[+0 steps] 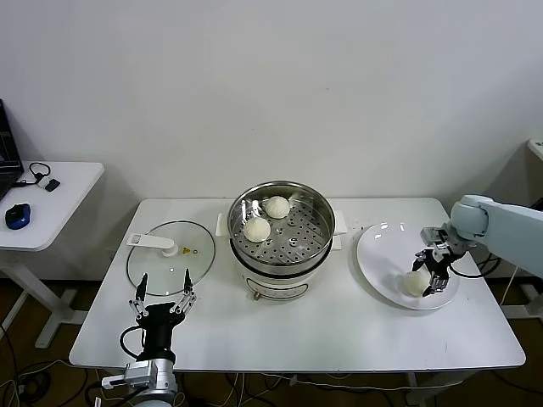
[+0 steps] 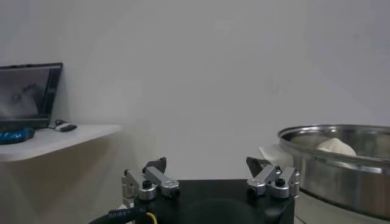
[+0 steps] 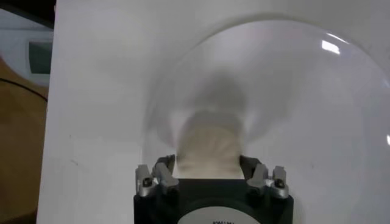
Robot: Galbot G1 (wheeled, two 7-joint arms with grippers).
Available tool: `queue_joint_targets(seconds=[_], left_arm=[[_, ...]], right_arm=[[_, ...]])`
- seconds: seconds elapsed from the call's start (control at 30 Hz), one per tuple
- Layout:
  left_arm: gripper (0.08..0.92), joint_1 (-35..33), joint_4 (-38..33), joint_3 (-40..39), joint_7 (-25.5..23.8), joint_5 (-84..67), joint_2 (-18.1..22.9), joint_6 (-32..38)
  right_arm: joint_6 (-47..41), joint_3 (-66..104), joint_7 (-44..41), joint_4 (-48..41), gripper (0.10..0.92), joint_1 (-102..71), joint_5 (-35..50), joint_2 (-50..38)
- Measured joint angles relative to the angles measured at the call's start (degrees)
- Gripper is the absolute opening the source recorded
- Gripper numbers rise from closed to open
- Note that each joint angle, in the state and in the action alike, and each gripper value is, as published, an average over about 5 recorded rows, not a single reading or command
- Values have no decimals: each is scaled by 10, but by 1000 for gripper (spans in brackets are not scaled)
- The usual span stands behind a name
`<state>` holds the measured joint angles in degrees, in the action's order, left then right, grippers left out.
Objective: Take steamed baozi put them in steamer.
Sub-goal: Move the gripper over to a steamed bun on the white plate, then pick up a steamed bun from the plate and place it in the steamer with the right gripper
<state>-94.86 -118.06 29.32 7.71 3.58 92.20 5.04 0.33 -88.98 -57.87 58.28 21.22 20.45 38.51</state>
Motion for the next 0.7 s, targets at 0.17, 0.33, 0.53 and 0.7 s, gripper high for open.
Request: queue_joint_targets(seconds=[0.17, 0.33, 0.53, 0.7], left_arm=[[823, -1, -3, 0, 0, 0, 0, 0], [823, -1, -5, -1, 0, 0, 0, 0], [823, 0, -6, -3, 0, 1, 0, -1], [823, 1, -8, -4, 0, 1, 0, -2]], right_arm=[[-1, 0, 1, 5, 662, 4, -4, 0], [4, -14, 1, 17, 647, 23, 0, 3], [16, -62, -3, 47, 639, 89, 21, 14], [34, -105, -10, 79, 644, 163, 47, 36]])
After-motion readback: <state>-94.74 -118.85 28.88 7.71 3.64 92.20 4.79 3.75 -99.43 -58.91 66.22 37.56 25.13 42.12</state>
